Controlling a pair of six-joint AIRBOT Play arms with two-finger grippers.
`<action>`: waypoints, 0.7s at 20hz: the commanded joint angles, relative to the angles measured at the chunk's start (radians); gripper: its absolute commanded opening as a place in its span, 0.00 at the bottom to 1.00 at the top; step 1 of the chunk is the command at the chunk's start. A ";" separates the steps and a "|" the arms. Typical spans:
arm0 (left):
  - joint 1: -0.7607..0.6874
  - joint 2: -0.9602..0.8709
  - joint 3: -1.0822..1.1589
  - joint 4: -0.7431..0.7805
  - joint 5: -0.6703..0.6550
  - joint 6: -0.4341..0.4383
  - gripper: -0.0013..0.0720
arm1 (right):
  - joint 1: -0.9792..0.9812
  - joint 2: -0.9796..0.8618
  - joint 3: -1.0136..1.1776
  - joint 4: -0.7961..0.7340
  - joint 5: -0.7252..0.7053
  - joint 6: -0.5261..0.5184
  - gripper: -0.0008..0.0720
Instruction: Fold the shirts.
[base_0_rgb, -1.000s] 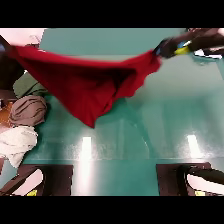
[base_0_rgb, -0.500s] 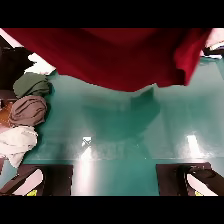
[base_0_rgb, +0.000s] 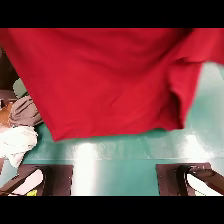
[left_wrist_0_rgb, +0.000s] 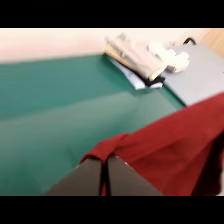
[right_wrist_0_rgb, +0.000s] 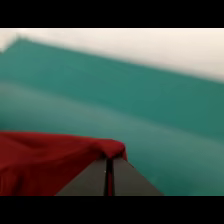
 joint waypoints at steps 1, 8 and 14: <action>-0.076 -0.058 -0.264 0.114 0.018 0.007 0.05 | 0.001 -0.195 -0.042 -0.004 0.123 0.027 0.03; -0.259 -0.388 -0.404 0.241 0.362 -0.024 0.05 | -0.003 -0.458 -0.122 -0.005 -0.059 0.062 0.03; -0.158 -0.438 -0.390 0.240 0.195 -0.028 0.82 | -0.061 -0.445 -0.122 0.004 -0.037 0.063 0.50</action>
